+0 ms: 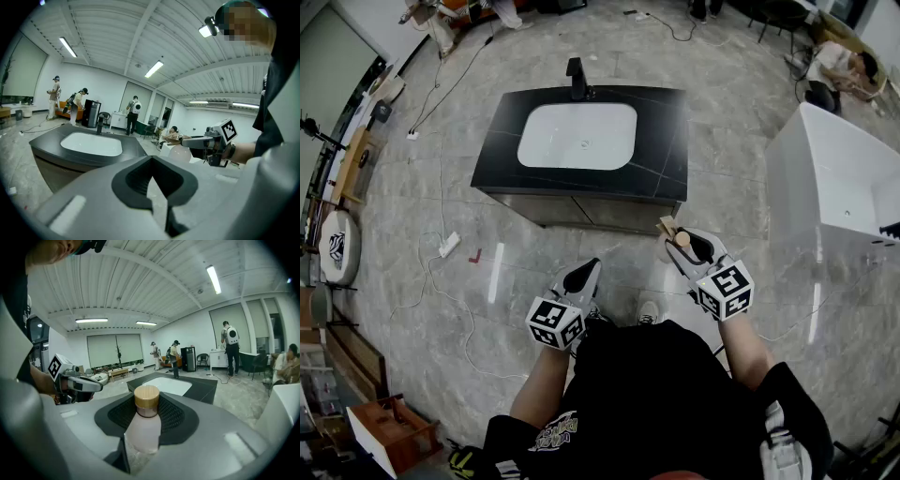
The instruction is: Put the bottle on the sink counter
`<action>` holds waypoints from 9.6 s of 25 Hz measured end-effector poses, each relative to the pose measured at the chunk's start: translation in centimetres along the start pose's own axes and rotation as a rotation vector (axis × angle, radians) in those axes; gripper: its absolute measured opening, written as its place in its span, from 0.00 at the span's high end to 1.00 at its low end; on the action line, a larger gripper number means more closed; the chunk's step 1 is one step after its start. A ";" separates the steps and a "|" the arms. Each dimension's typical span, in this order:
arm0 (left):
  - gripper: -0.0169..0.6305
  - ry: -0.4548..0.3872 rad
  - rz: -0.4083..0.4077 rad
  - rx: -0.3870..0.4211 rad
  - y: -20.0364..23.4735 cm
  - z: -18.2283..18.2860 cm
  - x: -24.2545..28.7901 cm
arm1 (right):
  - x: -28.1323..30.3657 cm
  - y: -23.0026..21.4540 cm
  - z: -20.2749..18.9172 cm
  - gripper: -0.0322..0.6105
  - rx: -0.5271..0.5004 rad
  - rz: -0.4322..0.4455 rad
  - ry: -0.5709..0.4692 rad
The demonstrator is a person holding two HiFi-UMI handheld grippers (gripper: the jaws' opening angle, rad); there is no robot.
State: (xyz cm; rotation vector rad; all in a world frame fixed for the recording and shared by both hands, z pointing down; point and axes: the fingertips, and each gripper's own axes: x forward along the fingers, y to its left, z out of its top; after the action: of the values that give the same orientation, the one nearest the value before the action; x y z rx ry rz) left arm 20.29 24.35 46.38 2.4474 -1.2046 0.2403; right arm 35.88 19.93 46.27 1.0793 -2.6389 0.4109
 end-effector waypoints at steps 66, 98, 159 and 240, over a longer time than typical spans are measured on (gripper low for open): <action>0.97 -0.007 0.037 -0.045 13.6 2.0 -4.2 | 13.3 5.3 4.6 0.69 0.001 0.049 0.003; 0.97 -0.046 0.010 -0.063 31.6 4.7 -9.7 | 29.8 13.7 9.1 0.69 -0.010 0.026 0.027; 0.97 -0.070 0.257 -0.129 42.1 12.1 1.0 | 49.1 4.7 15.8 0.69 -0.055 0.347 0.093; 0.97 0.139 -0.140 0.009 65.5 13.7 7.4 | 81.3 -5.0 14.9 0.69 -0.029 -0.085 0.164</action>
State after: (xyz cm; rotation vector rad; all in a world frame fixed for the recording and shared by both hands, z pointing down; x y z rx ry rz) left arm -27.17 -22.75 54.51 2.4651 -0.9722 0.3690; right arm -18.62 -40.61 61.04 1.0947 -2.4401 0.4237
